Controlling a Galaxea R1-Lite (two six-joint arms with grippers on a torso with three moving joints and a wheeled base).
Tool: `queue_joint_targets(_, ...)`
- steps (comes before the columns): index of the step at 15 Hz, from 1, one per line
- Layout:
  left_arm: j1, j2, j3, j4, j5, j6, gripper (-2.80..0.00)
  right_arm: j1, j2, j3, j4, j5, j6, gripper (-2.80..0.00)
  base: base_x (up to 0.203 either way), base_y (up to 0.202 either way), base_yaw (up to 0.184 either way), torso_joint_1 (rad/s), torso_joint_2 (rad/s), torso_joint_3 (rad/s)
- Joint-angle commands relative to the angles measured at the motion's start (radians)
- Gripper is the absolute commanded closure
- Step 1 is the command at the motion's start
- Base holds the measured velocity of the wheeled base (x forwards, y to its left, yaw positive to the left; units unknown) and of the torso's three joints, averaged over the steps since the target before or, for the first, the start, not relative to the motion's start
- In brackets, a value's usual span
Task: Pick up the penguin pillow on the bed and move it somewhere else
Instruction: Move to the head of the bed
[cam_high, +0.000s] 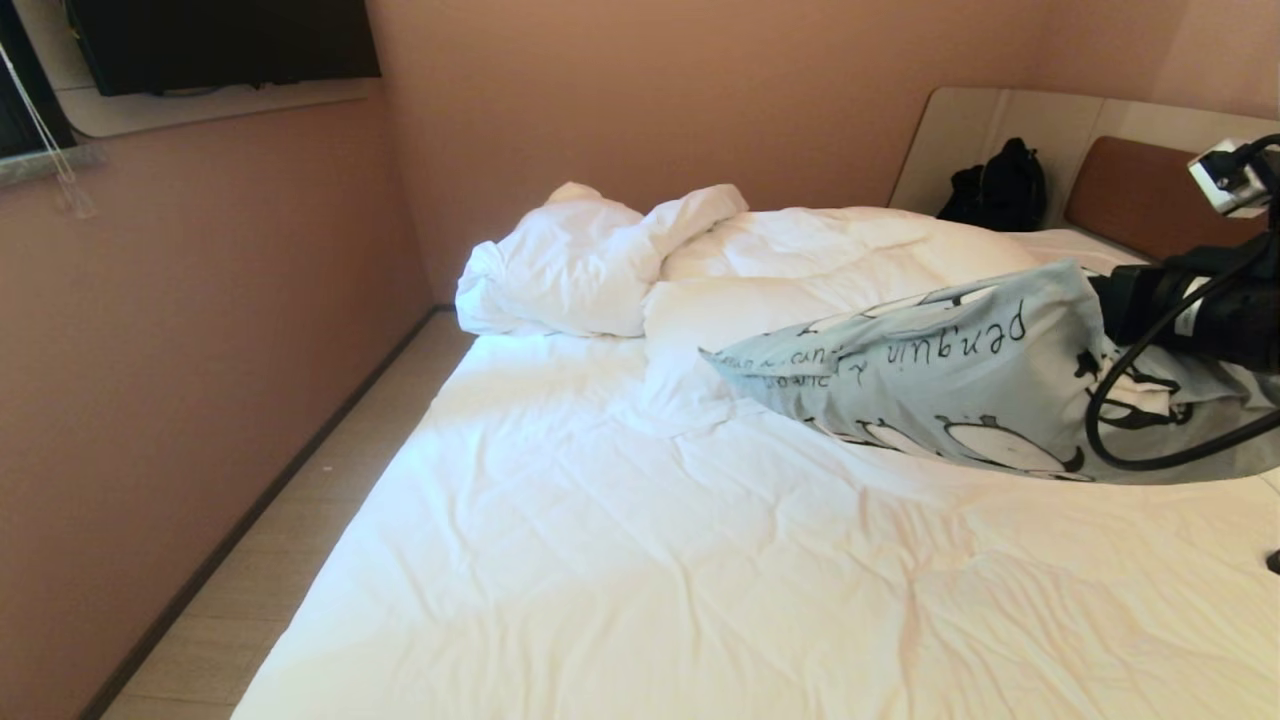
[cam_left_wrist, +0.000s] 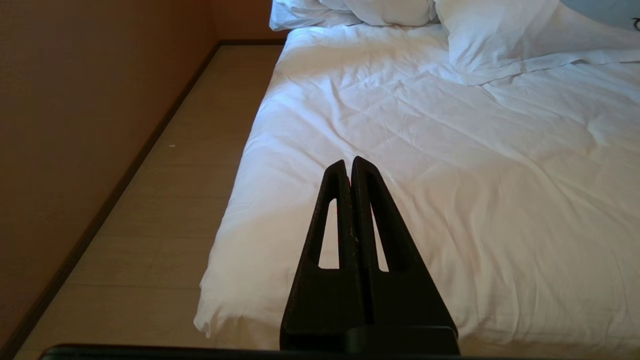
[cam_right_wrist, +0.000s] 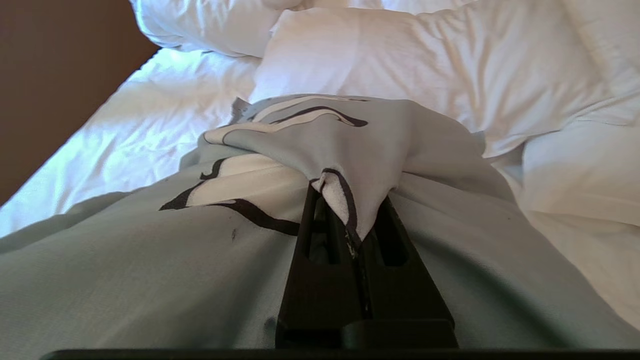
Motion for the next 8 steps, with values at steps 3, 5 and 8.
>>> queue_joint_targets(3,0.0,0.0,0.002,0.0,0.001,0.001,0.0,-0.051,-0.002,0.0,-0.013,0.003,-0.024,0.0,0.0,0.0,0.0,0.0,0.0,0.0)
queue_joint_targets(5,0.0,0.0,0.002,0.0,0.001,0.001,0.0,-0.067,-0.003,-0.001,-0.019,0.004,-0.024,0.0,0.0,0.0,0.0,0.0,0.0,0.0)
queue_joint_targets(8,0.001,0.0,0.002,0.0,0.001,0.001,0.0,-0.069,-0.001,-0.001,-0.02,0.005,-0.024,0.0,0.0,0.0,0.0,0.0,0.0,0.0)
